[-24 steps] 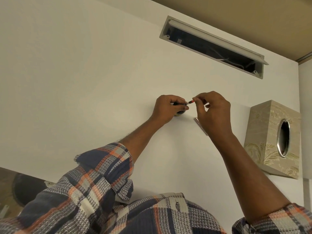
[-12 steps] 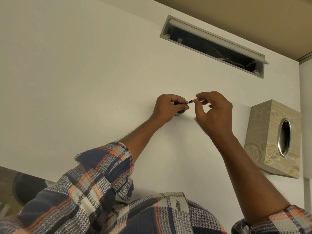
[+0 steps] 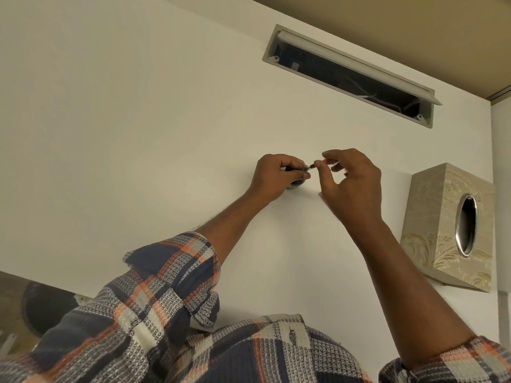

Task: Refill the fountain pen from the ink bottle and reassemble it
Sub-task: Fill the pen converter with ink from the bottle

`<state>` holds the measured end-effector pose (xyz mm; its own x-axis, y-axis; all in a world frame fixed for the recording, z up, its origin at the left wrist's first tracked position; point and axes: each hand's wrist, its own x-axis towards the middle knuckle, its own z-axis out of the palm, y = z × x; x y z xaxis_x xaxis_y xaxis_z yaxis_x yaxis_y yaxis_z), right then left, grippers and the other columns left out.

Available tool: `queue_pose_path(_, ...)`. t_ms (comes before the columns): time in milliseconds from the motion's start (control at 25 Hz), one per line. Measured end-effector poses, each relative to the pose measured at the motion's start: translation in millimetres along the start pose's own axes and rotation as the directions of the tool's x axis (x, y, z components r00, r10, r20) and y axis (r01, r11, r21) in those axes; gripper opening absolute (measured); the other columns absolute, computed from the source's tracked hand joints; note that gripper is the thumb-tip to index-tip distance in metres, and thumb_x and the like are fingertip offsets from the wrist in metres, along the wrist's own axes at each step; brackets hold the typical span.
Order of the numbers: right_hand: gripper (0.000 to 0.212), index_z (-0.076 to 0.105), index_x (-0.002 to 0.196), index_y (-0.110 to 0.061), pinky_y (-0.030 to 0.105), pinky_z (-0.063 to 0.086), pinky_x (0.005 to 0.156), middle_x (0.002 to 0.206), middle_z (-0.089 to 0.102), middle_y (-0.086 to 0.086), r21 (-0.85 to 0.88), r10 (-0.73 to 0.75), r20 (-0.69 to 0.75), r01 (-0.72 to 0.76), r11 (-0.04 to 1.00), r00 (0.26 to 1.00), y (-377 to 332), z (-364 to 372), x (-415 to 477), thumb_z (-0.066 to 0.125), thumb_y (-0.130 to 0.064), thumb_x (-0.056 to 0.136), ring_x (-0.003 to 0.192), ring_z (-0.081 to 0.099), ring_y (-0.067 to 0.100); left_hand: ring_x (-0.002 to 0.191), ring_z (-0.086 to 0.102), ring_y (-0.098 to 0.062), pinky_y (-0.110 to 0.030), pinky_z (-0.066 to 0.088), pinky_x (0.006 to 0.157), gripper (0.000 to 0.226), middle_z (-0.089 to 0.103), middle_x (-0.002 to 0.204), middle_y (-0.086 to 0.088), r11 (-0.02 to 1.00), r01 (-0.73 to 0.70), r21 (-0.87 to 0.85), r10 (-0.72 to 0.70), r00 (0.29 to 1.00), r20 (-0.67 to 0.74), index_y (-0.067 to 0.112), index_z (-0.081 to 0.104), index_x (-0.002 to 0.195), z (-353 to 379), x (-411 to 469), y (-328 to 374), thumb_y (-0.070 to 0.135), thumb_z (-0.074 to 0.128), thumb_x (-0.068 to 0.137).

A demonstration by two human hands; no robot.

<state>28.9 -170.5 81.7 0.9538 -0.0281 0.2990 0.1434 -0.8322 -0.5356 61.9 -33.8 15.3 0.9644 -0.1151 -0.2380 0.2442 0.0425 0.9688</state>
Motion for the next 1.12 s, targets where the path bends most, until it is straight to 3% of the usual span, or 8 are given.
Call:
queue_pose_path(160, 0.007, 0.07, 0.088, -0.012, 0.035, 0.049, 0.072, 0.082, 0.069, 0.002, -0.01, -0.01, 0.004, 0.01, 1.0, 1.0, 1.9, -0.5, 0.2, 0.064, -0.013, 0.086, 0.074, 0.062, 0.021, 0.064, 0.065, -0.002, -0.016, 0.054, 0.063, 0.013, 0.069, 0.081, -0.002, 1.0, -0.001, 0.003, 0.001, 1.0, -0.004, 0.001, 0.074, 0.084, -0.1, 0.5, -0.5, 0.001, 0.077, 0.071)
queue_pose_path(320, 0.012, 0.07, 0.083, -0.009, 0.039, 0.05, 0.071, 0.079, 0.069, 0.007, -0.008, 0.018, 0.001, -0.018, 1.0, 1.0, 0.4, 0.2, 0.0, 0.064, -0.018, 0.088, 0.073, 0.062, 0.023, 0.063, 0.063, 0.0, -0.013, 0.053, 0.063, 0.014, 0.069, 0.079, 0.001, 1.0, -0.009, 0.009, 0.009, 1.0, -0.001, -0.001, 0.074, 0.085, -0.4, 0.2, -0.1, 0.001, 0.077, 0.071)
queue_pose_path(600, 0.013, 0.071, 0.093, -0.012, 0.025, 0.043, 0.07, 0.085, 0.069, 0.0, 0.018, 0.033, 0.003, -0.033, 0.999, 0.999, -2.1, -2.1, -0.9, 0.066, -0.022, 0.087, 0.072, 0.061, 0.014, 0.063, 0.063, 0.001, -0.013, 0.052, 0.062, 0.015, 0.068, 0.079, -0.001, 1.0, -0.006, 0.012, 0.006, 1.0, 0.001, -0.001, 0.074, 0.085, -0.6, -0.2, 1.1, 0.0, 0.076, 0.071)
queue_pose_path(720, 0.006, 0.071, 0.087, -0.013, 0.029, 0.045, 0.07, 0.082, 0.07, 0.002, 0.025, 0.015, 0.006, -0.015, 1.0, 1.0, -1.2, -2.4, -1.6, 0.065, -0.015, 0.086, 0.072, 0.063, 0.019, 0.06, 0.062, 0.001, -0.011, 0.052, 0.061, 0.015, 0.068, 0.078, -0.001, 1.0, -0.006, 0.0, 0.006, 1.0, -0.001, -0.003, 0.073, 0.085, -0.2, -0.7, 1.8, -0.002, 0.075, 0.071)
queue_pose_path(920, 0.011, 0.07, 0.082, -0.009, 0.039, 0.05, 0.071, 0.077, 0.069, 0.007, 0.008, 0.003, -0.02, -0.003, 1.0, 1.0, 0.2, -0.4, -1.2, 0.065, -0.019, 0.087, 0.071, 0.062, 0.023, 0.059, 0.062, 0.002, -0.01, 0.05, 0.06, 0.016, 0.067, 0.079, -0.003, 1.0, 0.0, -0.025, 0.001, 1.0, 0.004, -0.006, 0.072, 0.087, -0.2, -1.6, 1.9, -0.004, 0.074, 0.072)
queue_pose_path(1120, 0.013, 0.071, 0.096, -0.013, 0.026, 0.045, 0.072, 0.086, 0.069, -0.001, 0.019, -0.009, -0.003, 0.009, 1.0, 1.0, 1.9, -0.9, -2.7, 0.068, -0.02, 0.086, 0.073, 0.06, 0.014, 0.06, 0.062, 0.001, -0.011, 0.052, 0.061, 0.016, 0.067, 0.079, -0.003, 0.999, 0.001, -0.032, -0.001, 1.0, 0.002, -0.006, 0.072, 0.087, -0.3, -1.3, 2.2, -0.004, 0.074, 0.072)
